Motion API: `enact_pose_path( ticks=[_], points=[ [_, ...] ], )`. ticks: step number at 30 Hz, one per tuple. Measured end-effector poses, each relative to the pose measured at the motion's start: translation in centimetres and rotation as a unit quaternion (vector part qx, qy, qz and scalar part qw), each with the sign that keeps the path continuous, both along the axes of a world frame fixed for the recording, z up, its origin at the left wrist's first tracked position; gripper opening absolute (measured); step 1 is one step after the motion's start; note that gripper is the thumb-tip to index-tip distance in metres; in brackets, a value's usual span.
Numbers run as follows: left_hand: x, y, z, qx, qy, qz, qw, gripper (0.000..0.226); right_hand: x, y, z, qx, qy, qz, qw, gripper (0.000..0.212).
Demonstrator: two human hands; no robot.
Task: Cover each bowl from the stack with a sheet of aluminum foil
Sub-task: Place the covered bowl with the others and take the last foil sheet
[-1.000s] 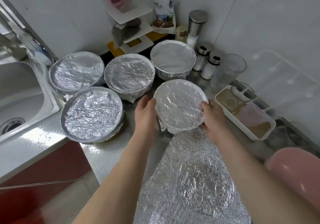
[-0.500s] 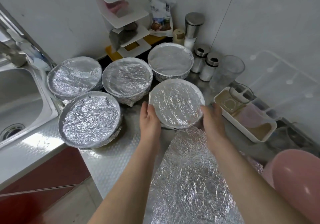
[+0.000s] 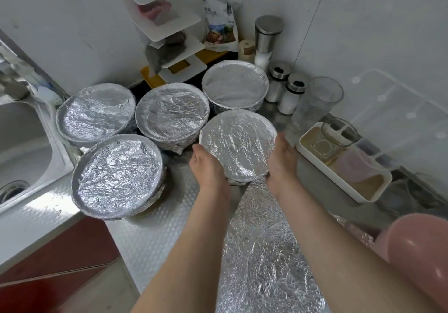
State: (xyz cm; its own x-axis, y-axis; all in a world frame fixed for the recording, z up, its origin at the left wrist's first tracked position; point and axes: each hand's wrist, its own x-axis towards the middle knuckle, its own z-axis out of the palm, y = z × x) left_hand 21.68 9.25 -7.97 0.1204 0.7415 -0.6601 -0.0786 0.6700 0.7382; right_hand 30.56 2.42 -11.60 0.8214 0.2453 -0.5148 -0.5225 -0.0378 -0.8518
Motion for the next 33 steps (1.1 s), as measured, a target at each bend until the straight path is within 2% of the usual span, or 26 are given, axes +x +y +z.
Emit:
enact_pose_path(
  ticks=[7, 9, 11, 14, 16, 18, 20, 21, 24, 25, 28, 31, 33],
  points=[
    [-0.7, 0.7, 0.0, 0.015, -0.01, -0.022, 1.0, 0.04, 0.2, 0.5, 0.7, -0.016, -0.001, 0.022, 1.0, 0.046],
    [-1.0, 0.7, 0.4, 0.025, -0.016, -0.038, 0.999, 0.037, 0.9, 0.5, 1.0, -0.034, -0.007, 0.055, 0.998, 0.055],
    [-1.7, 0.8, 0.4, 0.03, -0.022, -0.05, 0.998, 0.042, 1.6, 0.1, 1.1, -0.049, 0.012, 0.073, 0.996, 0.07],
    [-3.9, 0.4, -0.1, 0.055, 0.019, -0.098, 0.994, 0.052, 2.3, -1.6, 1.4, -0.09, -0.037, 0.047, 0.994, 0.064],
    [-5.8, -0.8, -1.2, 0.082, 0.085, -0.176, 0.977, 0.053, 2.0, -3.6, 1.5, -0.141, -0.09, 0.051, 0.985, 0.053],
    [-7.6, -2.7, -1.5, 0.118, 0.151, -0.251, 0.949, 0.034, 1.1, -5.9, 1.4, -0.202, -0.141, 0.082, 0.966, 0.035],
    [-9.2, -4.4, -1.7, 0.148, 0.199, -0.3, 0.921, 0.018, 0.1, -7.8, 1.1, -0.274, -0.17, 0.158, 0.933, 0.021],
    [-10.0, -5.4, -1.8, 0.158, 0.213, -0.333, 0.905, 0.018, -0.6, -8.8, 1.0, -0.315, -0.169, 0.201, 0.912, 0.018],
    [-11.7, -7.3, -2.3, 0.198, 0.248, -0.459, 0.83, 0.02, -2.0, -10.2, 1.1, -0.424, -0.153, 0.283, 0.847, 0.028],
    [-12.1, -7.8, -2.2, 0.204, 0.254, -0.48, 0.814, 0.02, -2.6, -10.5, 1.3, -0.439, -0.154, 0.297, 0.834, 0.027],
    [-13.6, -9.0, -1.9, 0.221, 0.257, -0.504, 0.794, 0.013, -4.4, -11.6, 2.2, -0.443, -0.154, 0.322, 0.823, 0.025],
    [-15.0, -9.6, -1.8, 0.243, 0.249, -0.498, 0.794, 0.027, -5.7, -12.2, 3.3, -0.44, -0.19, 0.317, 0.819, 0.009],
    [-16.1, -10.0, -1.6, 0.245, 0.233, -0.483, 0.808, 0.026, -6.6, -12.6, 4.2, -0.407, -0.231, 0.302, 0.831, 0.02]
  ],
)
